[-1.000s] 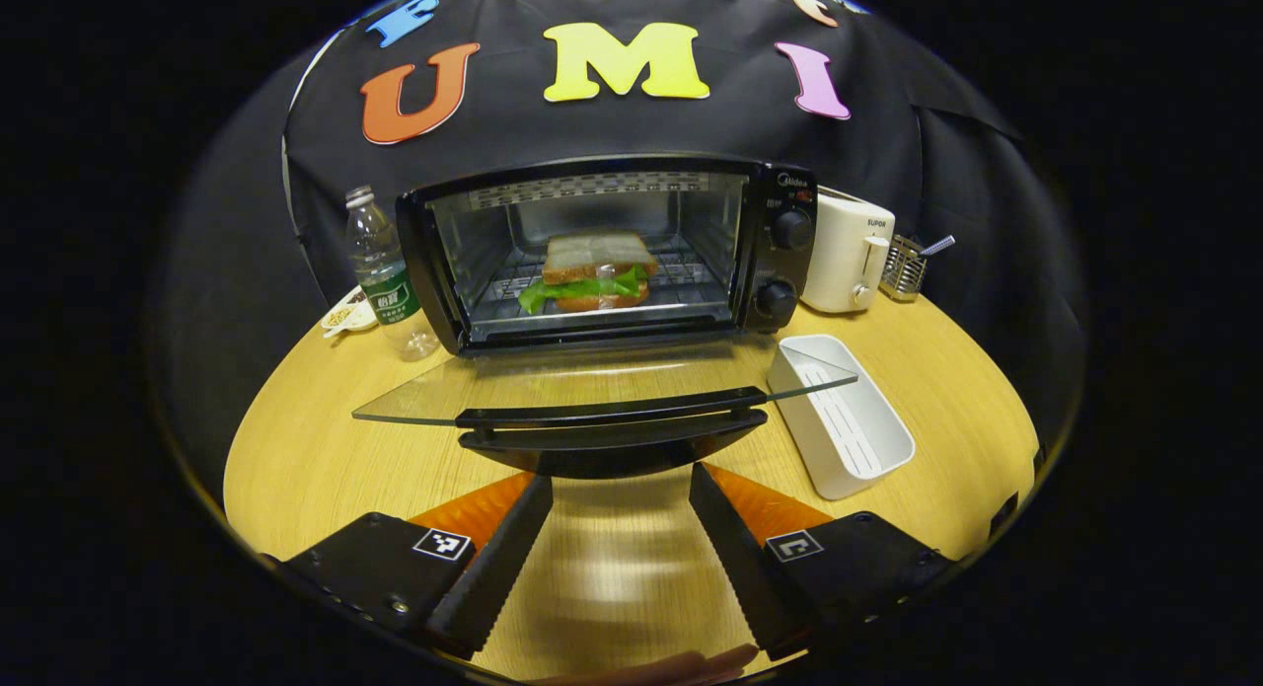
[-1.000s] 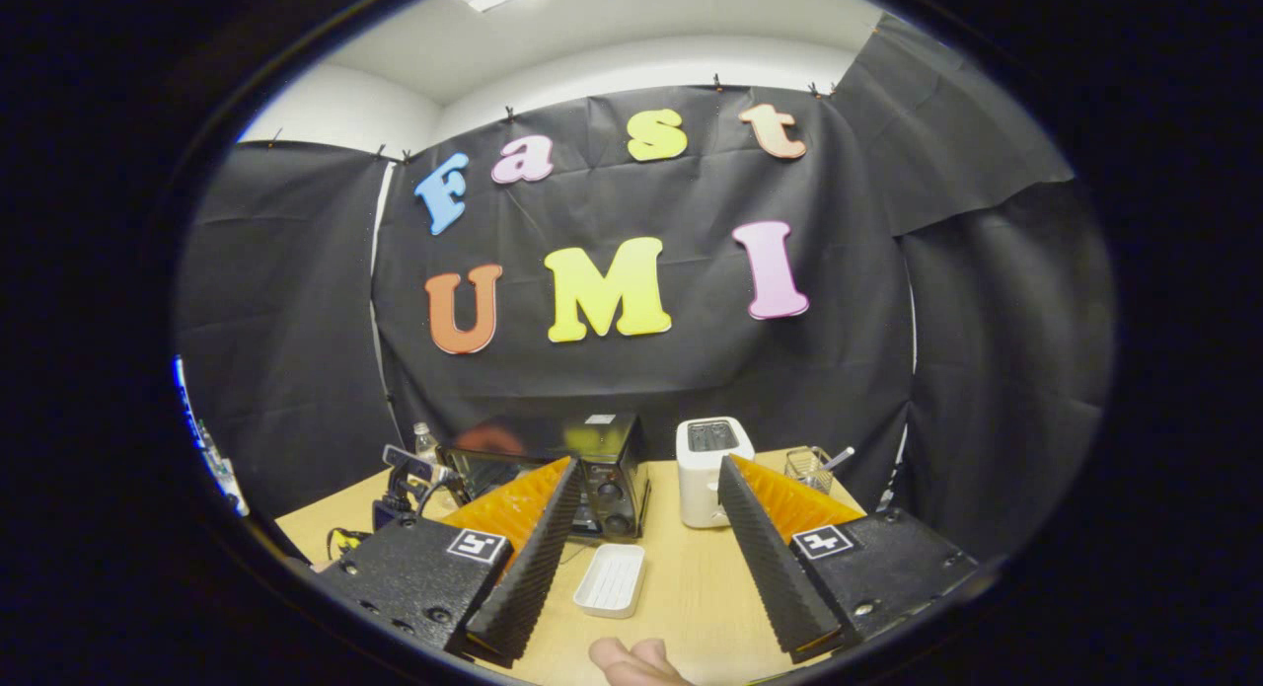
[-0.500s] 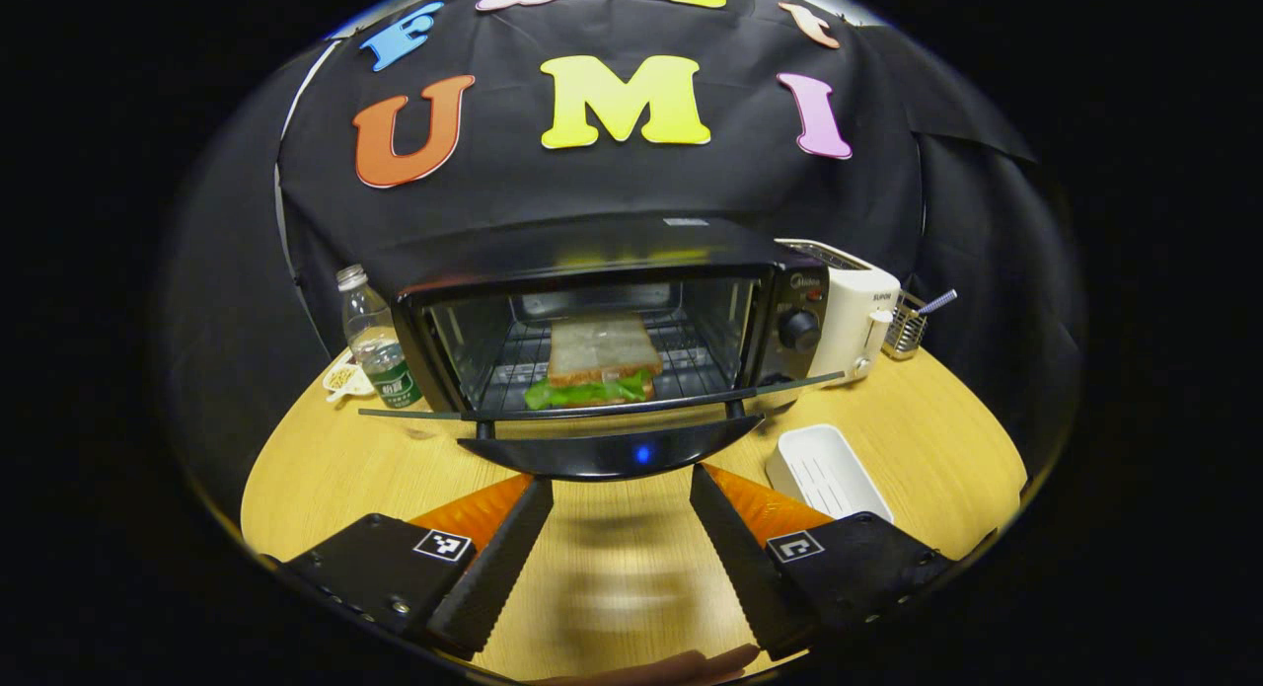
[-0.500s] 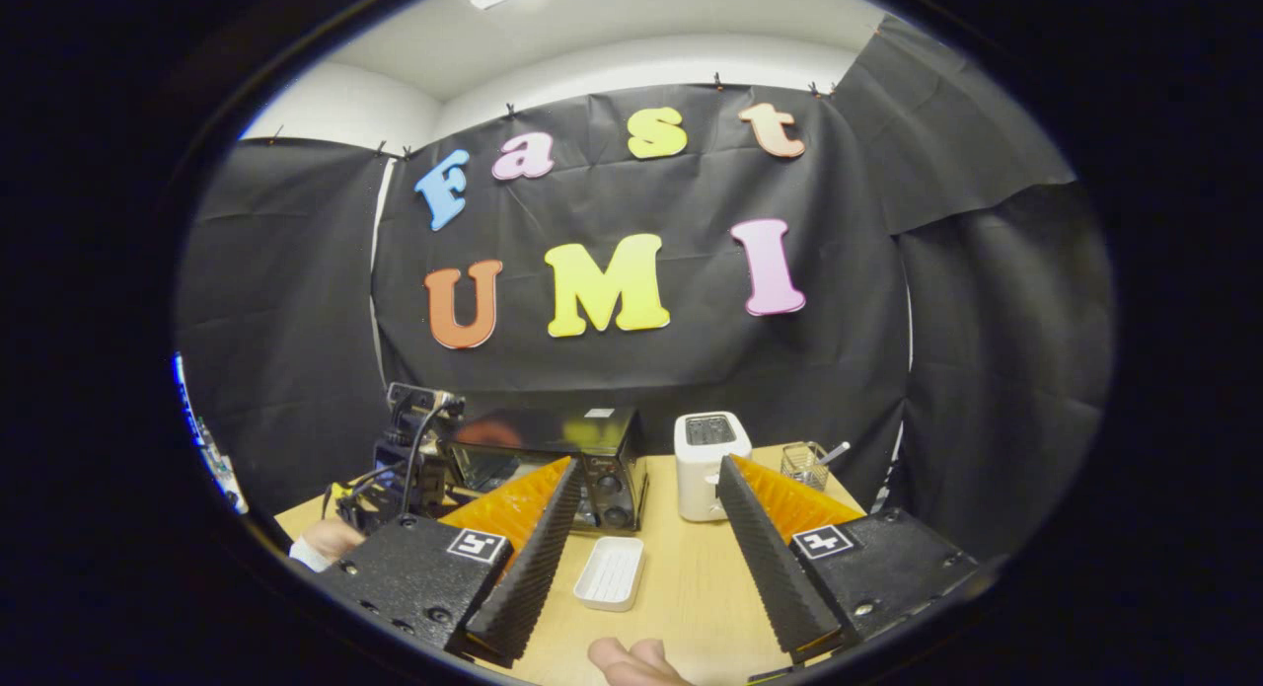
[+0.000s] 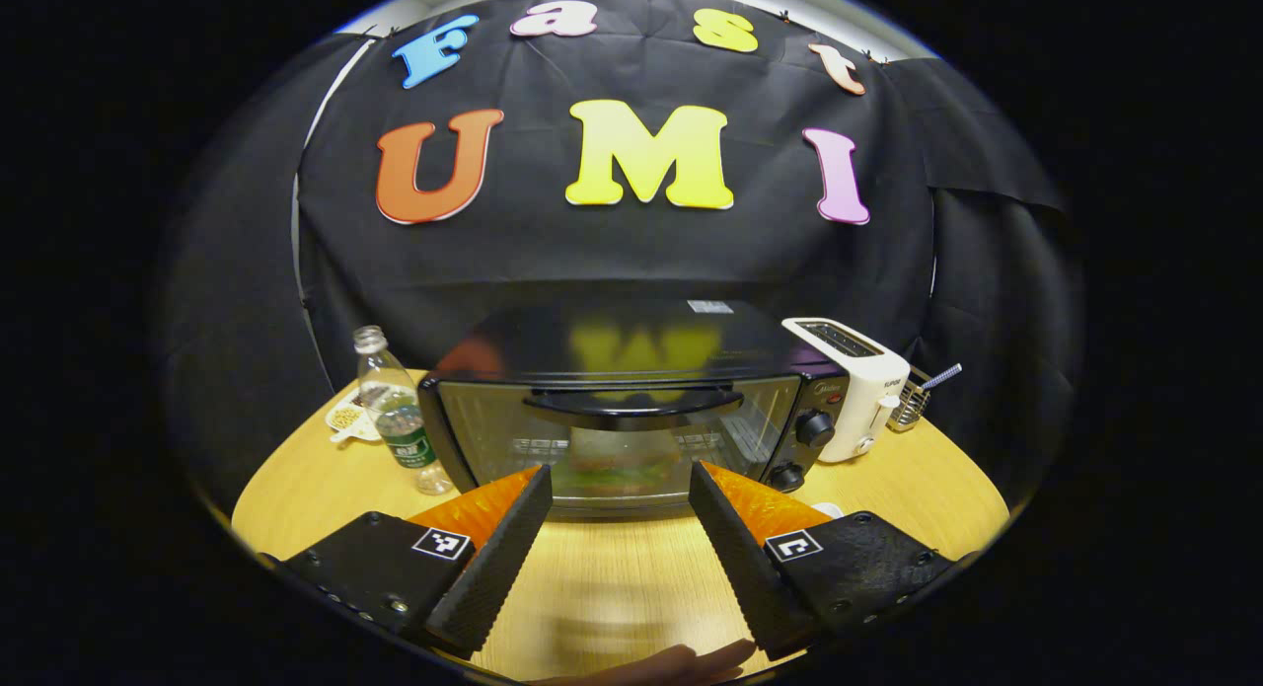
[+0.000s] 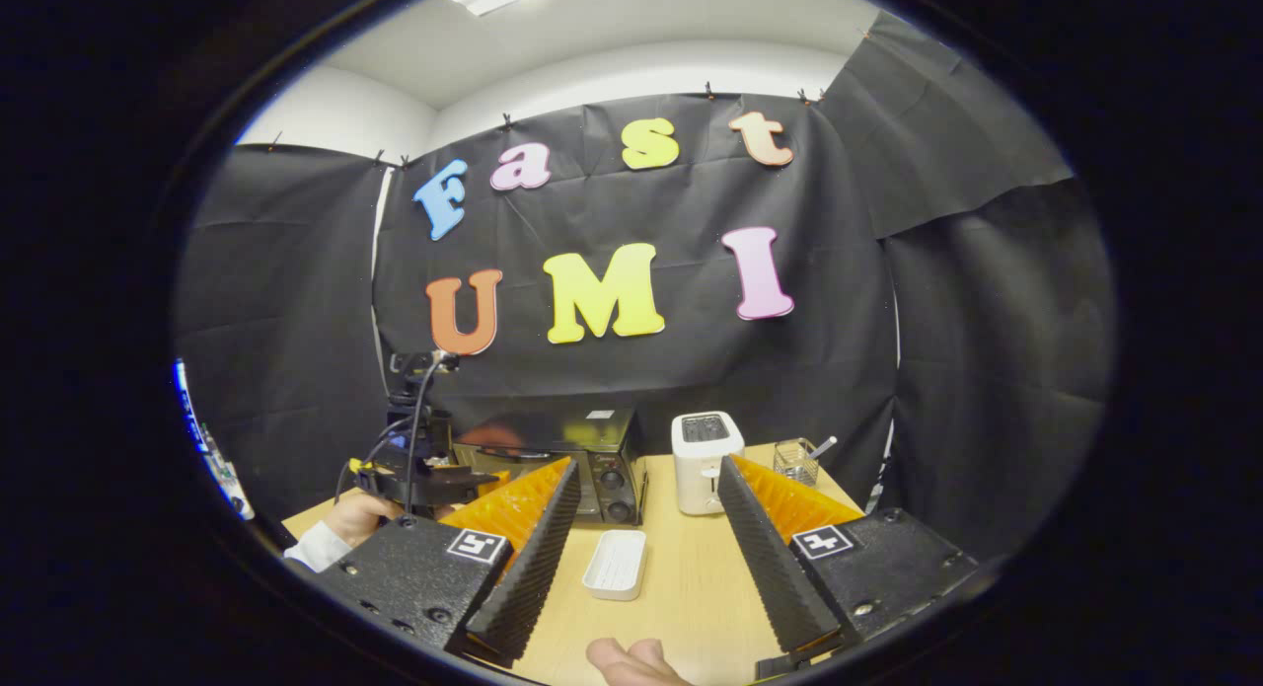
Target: Open the electric oven with the left hand, put the food in, and close the electric oven.
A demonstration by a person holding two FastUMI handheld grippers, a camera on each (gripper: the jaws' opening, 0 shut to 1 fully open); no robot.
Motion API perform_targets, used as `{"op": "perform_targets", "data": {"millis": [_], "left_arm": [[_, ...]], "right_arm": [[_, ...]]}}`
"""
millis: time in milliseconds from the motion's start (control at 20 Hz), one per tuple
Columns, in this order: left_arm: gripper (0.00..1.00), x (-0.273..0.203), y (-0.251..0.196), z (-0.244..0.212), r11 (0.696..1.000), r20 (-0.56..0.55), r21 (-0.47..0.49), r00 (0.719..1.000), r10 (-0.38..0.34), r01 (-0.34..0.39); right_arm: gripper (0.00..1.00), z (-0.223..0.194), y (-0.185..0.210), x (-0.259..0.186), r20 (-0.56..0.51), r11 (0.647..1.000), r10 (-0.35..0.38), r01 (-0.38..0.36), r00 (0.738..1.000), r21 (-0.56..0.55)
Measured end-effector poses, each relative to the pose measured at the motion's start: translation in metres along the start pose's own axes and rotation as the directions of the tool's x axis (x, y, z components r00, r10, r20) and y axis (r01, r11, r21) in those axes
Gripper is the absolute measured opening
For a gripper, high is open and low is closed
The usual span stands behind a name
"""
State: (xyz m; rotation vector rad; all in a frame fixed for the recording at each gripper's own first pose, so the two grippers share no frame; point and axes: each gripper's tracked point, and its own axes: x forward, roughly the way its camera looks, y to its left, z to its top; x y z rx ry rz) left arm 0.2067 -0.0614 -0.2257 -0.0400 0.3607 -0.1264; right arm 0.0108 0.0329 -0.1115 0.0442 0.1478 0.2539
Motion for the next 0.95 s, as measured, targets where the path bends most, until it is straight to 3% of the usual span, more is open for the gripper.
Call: {"op": "perform_targets", "data": {"millis": [250,600,650,700,750,800,850,900,950], "left_arm": [[0.92,-0.088,-0.011,0.052,1.0,0.171,0.009,0.985,0.008,-0.009],[0.92,-0.202,-0.021,0.079,0.994,0.273,0.079,0.961,0.05,-0.074],[0.84,-0.217,-0.024,0.082,0.994,0.287,0.081,0.957,0.05,-0.076],[0.95,-0.231,-0.026,0.085,0.993,0.3,0.083,0.952,0.051,-0.079],[0.89,-0.245,-0.026,0.087,0.994,0.313,0.078,0.948,0.053,-0.081],[0.95,-0.257,-0.027,0.086,0.994,0.318,0.069,0.946,0.059,-0.085],[0.89,-0.27,-0.026,0.089,0.994,0.333,0.057,0.94,0.066,-0.09],[0.95,-0.281,-0.026,0.092,0.994,0.355,0.051,0.932,0.076,-0.1],[0.95,-0.291,-0.024,0.093,0.993,0.369,0.045,0.926,0.084,-0.109]], "right_arm": [[0.91,0.006,0.007,-0.028,0.025,1.0,0.016,-0.016,1.0,0.023],[0.9,0.027,0.003,-0.077,0.109,1.0,-0.025,0.024,0.994,0.008],[0.9,0.028,0.003,-0.083,0.115,1.0,-0.028,0.027,0.993,0.008],[0.9,0.03,0.004,-0.089,0.118,1.0,-0.03,0.029,0.993,0.008],[0.9,0.033,0.002,-0.094,0.124,0.999,-0.032,0.032,0.992,0.007],[0.9,0.037,0.001,-0.098,0.134,0.999,-0.036,0.035,0.99,0.007],[0.9,0.041,-0.001,-0.103,0.144,0.999,-0.041,0.041,0.989,0.005],[0.9,0.044,-0.005,-0.106,0.152,0.999,-0.051,0.052,0.987,0.001],[0.9,0.046,-0.009,-0.108,0.157,0.998,-0.063,0.065,0.986,-0.005]]}}
